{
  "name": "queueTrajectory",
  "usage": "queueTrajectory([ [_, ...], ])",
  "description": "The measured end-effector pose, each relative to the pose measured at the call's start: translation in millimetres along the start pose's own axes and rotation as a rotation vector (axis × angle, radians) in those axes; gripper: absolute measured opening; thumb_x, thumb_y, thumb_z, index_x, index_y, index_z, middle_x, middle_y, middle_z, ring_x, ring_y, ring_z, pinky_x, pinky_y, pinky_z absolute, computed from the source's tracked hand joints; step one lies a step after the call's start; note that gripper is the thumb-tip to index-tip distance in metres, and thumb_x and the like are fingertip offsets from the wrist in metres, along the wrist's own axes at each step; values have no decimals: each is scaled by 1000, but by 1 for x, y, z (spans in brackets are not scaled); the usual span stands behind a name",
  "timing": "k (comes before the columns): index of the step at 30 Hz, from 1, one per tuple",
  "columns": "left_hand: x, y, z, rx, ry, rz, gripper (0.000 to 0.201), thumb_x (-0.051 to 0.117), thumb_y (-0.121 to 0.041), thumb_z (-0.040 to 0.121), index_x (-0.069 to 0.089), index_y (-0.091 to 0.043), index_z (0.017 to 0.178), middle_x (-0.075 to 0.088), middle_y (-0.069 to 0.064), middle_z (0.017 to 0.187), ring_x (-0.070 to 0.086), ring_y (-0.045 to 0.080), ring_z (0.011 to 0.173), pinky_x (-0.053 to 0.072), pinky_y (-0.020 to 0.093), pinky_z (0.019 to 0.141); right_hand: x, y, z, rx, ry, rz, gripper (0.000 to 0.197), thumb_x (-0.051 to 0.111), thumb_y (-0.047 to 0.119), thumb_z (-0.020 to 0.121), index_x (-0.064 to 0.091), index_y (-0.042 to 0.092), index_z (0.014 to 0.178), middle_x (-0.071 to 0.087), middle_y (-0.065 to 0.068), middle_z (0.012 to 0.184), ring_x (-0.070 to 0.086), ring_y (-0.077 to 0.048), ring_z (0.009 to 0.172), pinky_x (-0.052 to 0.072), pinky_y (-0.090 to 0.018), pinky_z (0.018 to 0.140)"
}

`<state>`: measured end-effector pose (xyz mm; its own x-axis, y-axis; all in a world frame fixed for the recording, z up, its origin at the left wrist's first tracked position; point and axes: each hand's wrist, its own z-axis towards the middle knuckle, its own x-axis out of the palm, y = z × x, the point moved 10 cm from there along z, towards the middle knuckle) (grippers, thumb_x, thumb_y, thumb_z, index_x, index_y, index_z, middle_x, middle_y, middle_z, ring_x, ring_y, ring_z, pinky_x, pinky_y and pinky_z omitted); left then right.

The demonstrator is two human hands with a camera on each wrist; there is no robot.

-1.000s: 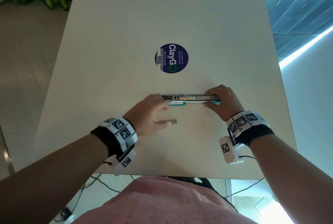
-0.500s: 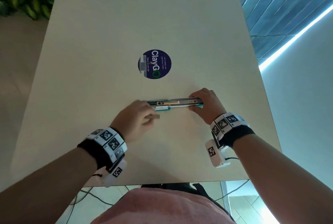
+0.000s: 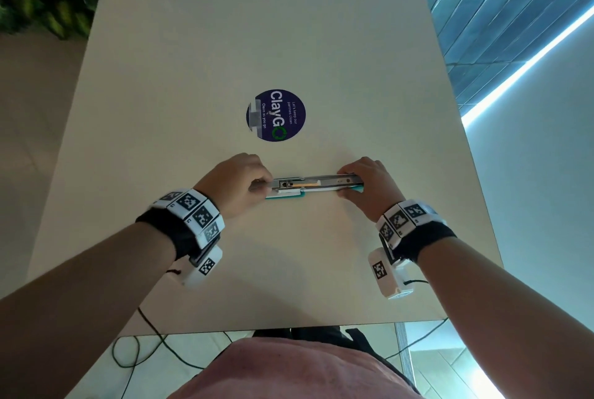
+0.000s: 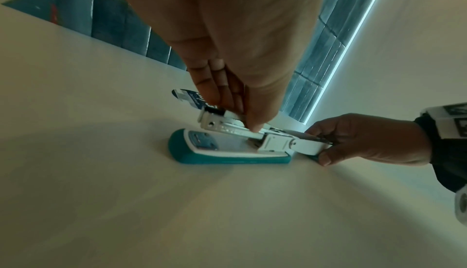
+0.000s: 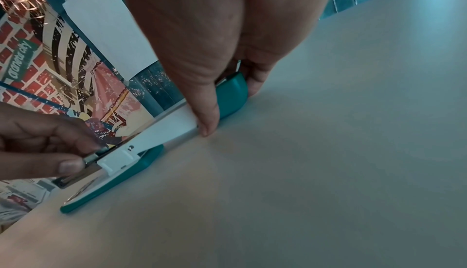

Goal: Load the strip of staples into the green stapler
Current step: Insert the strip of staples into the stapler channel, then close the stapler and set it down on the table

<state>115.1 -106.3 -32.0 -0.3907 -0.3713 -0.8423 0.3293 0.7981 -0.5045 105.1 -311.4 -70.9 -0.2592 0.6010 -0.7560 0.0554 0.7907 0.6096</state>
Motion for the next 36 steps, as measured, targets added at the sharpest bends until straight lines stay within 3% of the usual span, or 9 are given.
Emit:
queueTrajectory([
  [5, -1, 3, 5, 3, 70, -28, 14, 66, -20, 80, 69, -13, 92, 65, 6, 88, 54, 18, 78, 45, 33, 74, 1, 0, 2, -6, 11, -17, 26, 71, 18, 77, 64, 22, 102, 52, 5, 93, 41, -14, 91, 33, -26, 83],
  [9, -2, 6, 3, -6, 56, -72, 15, 67, -24, 78, 70, -16, 90, 66, 6, 86, 57, 19, 79, 48, 36, 74, 0, 0, 1, -3, 13, -19, 26, 71, 18, 77, 64, 22, 102, 50, 6, 92, 41, -14, 91, 32, -25, 82],
  [13, -2, 11, -2, -12, 4, -116, 30, 65, -37, 70, 68, -17, 91, 64, 5, 85, 57, 20, 78, 48, 34, 72, 0, 1, 1, -3, 11, -19, 27, 71, 18, 77, 64, 21, 103, 50, 7, 92, 41, -14, 91, 32, -25, 82],
  [16, -3, 30, -11, -82, -83, -135, 43, 75, -33, 63, 63, -16, 100, 59, 4, 91, 53, 18, 84, 45, 30, 76, 0, 1, 1, -3, 16, -29, 28, 71, 19, 77, 63, 21, 104, 50, 7, 92, 41, -13, 91, 31, -24, 82],
  [19, 5, 52, -23, -146, -87, -128, 59, 83, -24, 58, 57, -14, 110, 54, 5, 100, 48, 16, 93, 39, 27, 84, 0, 1, 1, -4, 21, -22, 30, 71, 18, 76, 62, 21, 105, 50, 7, 93, 41, -13, 91, 31, -24, 82],
  [22, 8, 61, -26, -173, -107, -162, 50, 80, -19, 61, 59, -16, 106, 53, 3, 98, 51, 17, 89, 39, 22, 81, -1, 2, -1, -19, 11, -13, 33, 71, 17, 76, 62, 20, 107, 53, 3, 97, 41, -13, 92, 33, -24, 84],
  [27, 5, 63, -26, -197, -159, -227, 34, 75, -12, 63, 64, -18, 95, 58, 3, 90, 57, 16, 80, 40, 2, 71, -3, 1, -4, -17, 0, -18, 33, 70, 15, 76, 61, 17, 107, 56, -2, 101, 42, -14, 93, 35, -25, 83],
  [32, 6, 65, -26, -191, -167, -243, 33, 75, -12, 63, 65, -19, 94, 59, 4, 90, 58, 17, 80, 41, 5, 71, -8, -1, -5, 22, 0, -15, 26, 72, 13, 73, 62, 16, 97, 52, 1, 90, 50, -23, 91, 35, -26, 77],
  [36, 7, 66, -26, -181, -172, -256, 33, 74, -11, 64, 66, -17, 95, 58, 7, 91, 58, 19, 80, 42, 8, 71, -34, 22, -11, -44, -60, 122, 28, 76, 9, 67, 63, 18, 90, 60, -3, 91, 59, -20, 82, 50, -28, 77],
])
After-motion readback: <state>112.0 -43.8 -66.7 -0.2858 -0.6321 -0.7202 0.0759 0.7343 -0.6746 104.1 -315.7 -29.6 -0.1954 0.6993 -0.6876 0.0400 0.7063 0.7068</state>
